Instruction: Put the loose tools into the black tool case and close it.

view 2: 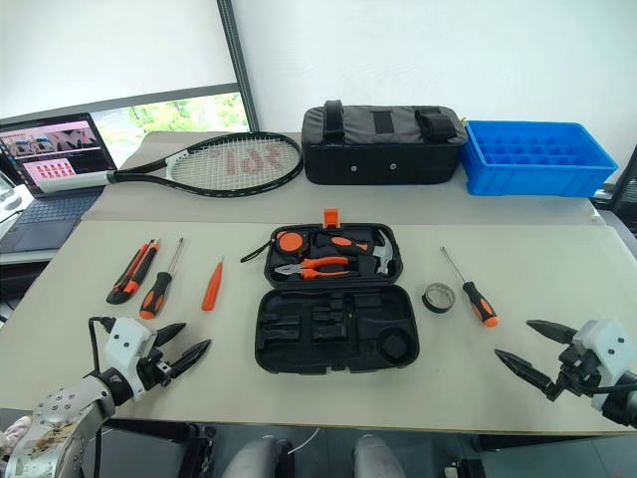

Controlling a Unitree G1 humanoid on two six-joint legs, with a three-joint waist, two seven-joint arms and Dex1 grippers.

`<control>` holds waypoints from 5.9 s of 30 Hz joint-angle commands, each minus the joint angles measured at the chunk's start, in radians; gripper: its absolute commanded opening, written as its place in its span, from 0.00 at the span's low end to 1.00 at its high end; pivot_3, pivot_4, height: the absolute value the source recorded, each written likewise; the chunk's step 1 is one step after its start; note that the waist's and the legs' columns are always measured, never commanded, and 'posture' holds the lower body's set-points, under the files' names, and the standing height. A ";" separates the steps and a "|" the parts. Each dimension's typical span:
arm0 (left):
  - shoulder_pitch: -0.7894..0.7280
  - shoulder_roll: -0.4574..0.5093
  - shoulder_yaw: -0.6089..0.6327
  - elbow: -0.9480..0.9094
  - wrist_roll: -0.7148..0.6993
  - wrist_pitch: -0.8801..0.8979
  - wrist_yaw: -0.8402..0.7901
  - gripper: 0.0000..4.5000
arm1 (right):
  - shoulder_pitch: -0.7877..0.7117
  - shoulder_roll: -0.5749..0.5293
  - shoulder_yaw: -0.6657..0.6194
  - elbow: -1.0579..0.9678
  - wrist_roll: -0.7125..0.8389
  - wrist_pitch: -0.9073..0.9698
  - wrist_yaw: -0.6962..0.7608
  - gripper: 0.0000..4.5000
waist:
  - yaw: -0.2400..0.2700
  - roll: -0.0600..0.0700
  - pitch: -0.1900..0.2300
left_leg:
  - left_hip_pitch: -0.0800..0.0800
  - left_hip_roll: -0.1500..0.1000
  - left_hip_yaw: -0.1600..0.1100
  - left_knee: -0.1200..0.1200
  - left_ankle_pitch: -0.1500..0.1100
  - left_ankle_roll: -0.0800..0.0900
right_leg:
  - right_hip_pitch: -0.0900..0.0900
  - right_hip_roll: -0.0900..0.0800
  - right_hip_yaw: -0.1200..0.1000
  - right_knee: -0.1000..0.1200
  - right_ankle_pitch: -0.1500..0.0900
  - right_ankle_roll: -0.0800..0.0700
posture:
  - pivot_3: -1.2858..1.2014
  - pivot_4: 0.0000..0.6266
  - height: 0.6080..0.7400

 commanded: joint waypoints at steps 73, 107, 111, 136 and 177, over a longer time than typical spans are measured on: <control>-0.466 0.045 0.050 -0.052 -0.204 0.172 -0.073 0.21 | -0.261 -0.094 -0.024 -0.216 0.320 0.227 0.464 1.00 | 0.020 -0.001 -0.001 | -0.001 -0.002 -0.001 0.000 0.000 -0.001 | 0.000 -0.001 -0.003 -0.001 0.001 0.000 | 0.52 0.24 0.75; -0.970 -0.024 -0.598 0.589 0.328 -0.185 -0.562 0.21 | -0.053 -0.035 -0.156 -0.313 0.323 0.170 0.405 1.00 | 0.024 0.002 -0.001 | -0.005 -0.002 -0.002 0.010 0.000 0.001 | 0.000 0.001 -0.002 0.002 0.000 0.002 | 0.52 0.24 0.75; -0.971 -0.026 -0.586 0.570 0.324 -0.136 -0.552 0.58 | -0.036 -0.033 -0.170 -0.326 0.327 0.173 0.402 1.00 | 0.025 0.003 -0.001 | -0.004 -0.002 -0.002 0.010 0.000 0.001 | 0.001 0.001 -0.002 0.004 -0.001 0.004 | 0.52 0.24 0.75; -1.059 -0.263 -0.474 0.764 0.248 -0.341 -0.420 0.12 | 0.000 -0.037 -0.178 -0.406 0.342 0.203 0.333 1.00 | 0.027 0.003 -0.001 | -0.006 -0.004 -0.003 0.011 0.000 0.001 | 0.000 0.001 -0.002 0.003 -0.001 0.005 | 0.52 0.24 0.75; -1.039 -0.267 -0.505 0.842 0.284 -0.488 -0.540 0.01 | 0.020 -0.041 -0.190 -0.407 0.342 0.198 0.325 1.00 | 0.026 0.003 -0.001 | -0.007 -0.007 -0.007 0.010 0.000 0.001 | 0.001 0.000 -0.002 0.003 -0.002 0.007 | 0.52 0.24 0.75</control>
